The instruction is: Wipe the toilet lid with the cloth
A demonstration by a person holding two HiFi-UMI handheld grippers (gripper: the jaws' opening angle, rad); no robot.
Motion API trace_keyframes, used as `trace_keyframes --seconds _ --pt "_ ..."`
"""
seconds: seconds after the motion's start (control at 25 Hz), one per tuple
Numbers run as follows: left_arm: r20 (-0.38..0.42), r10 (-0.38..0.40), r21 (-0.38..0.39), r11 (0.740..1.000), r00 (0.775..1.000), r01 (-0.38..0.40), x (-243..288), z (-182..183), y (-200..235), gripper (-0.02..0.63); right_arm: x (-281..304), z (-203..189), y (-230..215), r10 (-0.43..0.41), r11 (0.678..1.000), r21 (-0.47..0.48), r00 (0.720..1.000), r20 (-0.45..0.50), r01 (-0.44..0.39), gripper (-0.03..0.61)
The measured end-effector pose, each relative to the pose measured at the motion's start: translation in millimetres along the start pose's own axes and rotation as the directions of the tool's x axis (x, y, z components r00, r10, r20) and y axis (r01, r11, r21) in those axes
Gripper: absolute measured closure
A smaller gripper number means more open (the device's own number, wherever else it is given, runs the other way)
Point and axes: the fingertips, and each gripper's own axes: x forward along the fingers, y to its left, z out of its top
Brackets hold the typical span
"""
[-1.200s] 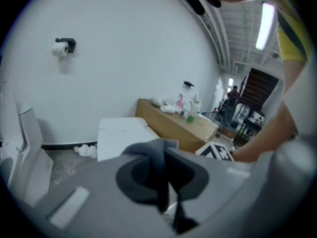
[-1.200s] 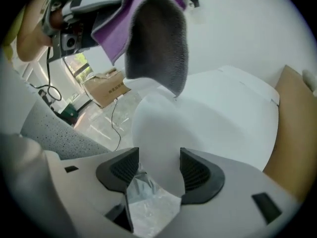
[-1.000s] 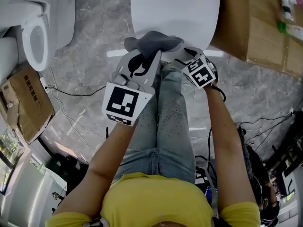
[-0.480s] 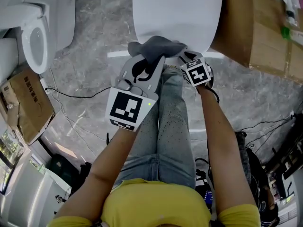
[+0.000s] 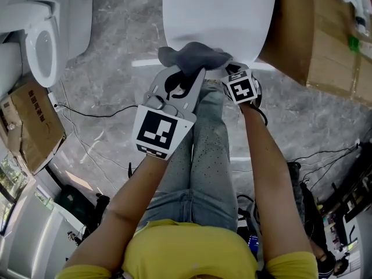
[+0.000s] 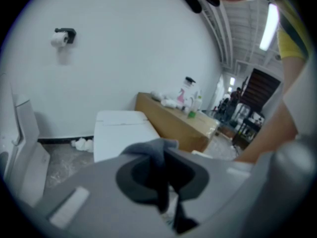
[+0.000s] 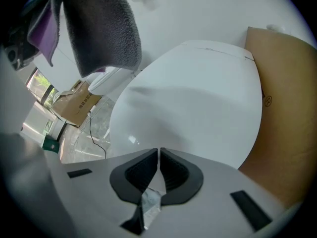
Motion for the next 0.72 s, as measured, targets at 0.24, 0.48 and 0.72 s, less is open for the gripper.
trace_keyframes --seconds 0.24,0.48,0.72 --pt "-0.011 -0.002 0.007 1.0 1.0 0.002 6 0 -5 0.595 -14 14 0 0.039 0.995 0.084 0.993 0.107 -0.048 0.561" --pt "-0.009 0.008 0.006 1.0 1.0 -0.008 10 5 -5 0.595 -60 49 12 0.012 0.995 0.092 0.961 0.277 -0.039 0.563" --pt "0.005 0.007 0.017 1.0 1.0 -0.007 18 20 -8 0.595 -110 78 7 -0.043 0.995 0.099 0.909 0.414 0.001 0.563"
